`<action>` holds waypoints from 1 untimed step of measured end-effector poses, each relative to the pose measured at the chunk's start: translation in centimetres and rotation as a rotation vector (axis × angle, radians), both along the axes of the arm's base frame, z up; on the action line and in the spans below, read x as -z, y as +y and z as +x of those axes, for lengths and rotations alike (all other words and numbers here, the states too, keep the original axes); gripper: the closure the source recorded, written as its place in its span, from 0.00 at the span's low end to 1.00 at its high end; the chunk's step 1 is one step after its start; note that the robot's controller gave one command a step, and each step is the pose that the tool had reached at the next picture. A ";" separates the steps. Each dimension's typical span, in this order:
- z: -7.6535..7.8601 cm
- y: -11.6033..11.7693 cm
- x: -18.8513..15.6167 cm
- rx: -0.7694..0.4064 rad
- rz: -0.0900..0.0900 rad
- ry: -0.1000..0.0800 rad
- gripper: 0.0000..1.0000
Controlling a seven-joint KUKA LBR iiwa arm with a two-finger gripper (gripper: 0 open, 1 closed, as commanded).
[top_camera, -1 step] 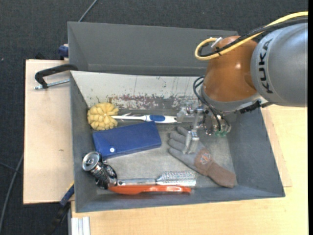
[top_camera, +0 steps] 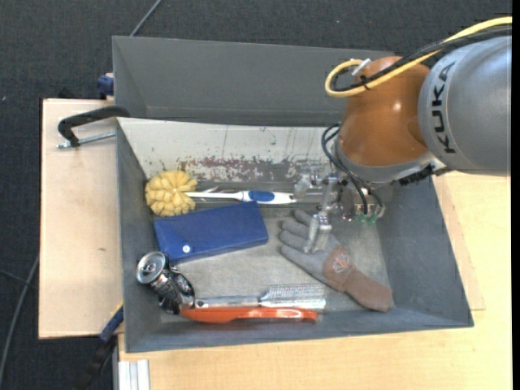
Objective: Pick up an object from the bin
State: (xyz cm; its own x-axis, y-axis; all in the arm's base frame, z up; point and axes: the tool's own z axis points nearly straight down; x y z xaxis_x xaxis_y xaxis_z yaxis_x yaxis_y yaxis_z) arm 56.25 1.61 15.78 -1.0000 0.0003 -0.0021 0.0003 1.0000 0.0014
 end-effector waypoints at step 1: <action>1.3 -2.1 7.2 0.084 0.002 0.002 0.00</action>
Offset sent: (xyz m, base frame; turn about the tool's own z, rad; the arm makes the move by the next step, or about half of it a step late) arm 0.0135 -0.0229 -0.0878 0.0492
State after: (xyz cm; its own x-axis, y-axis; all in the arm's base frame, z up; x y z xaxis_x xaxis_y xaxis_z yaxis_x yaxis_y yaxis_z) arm 57.60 -0.49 8.59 -0.9964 0.0842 0.0000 0.0842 0.9964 0.0029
